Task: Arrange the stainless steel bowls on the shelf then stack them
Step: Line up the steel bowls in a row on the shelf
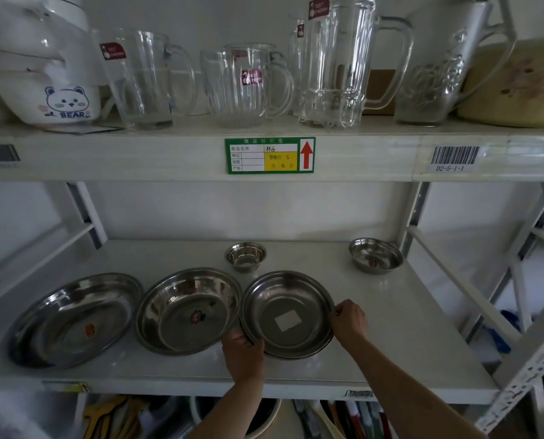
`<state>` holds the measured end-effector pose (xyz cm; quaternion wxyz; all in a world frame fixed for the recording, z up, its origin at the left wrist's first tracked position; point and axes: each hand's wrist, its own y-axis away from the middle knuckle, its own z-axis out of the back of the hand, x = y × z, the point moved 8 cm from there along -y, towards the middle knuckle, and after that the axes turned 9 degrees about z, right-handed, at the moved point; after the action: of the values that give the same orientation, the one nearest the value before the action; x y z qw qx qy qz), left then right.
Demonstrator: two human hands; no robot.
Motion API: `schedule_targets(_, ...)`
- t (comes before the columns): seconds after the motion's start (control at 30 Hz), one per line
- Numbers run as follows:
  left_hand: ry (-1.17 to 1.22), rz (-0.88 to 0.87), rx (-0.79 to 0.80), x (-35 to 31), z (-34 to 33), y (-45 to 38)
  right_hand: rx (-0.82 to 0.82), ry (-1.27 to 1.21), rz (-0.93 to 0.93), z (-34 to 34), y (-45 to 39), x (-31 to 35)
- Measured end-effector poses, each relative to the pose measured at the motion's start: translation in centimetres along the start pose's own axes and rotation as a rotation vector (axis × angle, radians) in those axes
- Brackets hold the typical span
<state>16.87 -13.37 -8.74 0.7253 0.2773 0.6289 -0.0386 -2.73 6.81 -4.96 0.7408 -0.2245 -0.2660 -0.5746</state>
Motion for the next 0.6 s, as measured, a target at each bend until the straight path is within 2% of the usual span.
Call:
schedule_targets(0.07,0.024,0.001,0.018,-0.1,-0.3,-0.3,-0.010,-0.023,-0.008,0.0,0.1,0.0)
schedule_targets(0.3,-0.090,-0.157,0.044,-2.1,-1.0,0.4,-0.032,-0.070,-0.042,0.1,0.2,-0.8)
schedule_targets(0.6,-0.074,-0.093,0.049,-1.2,-1.3,0.9,0.003,-0.085,-0.078,0.5,-0.1,-1.6)
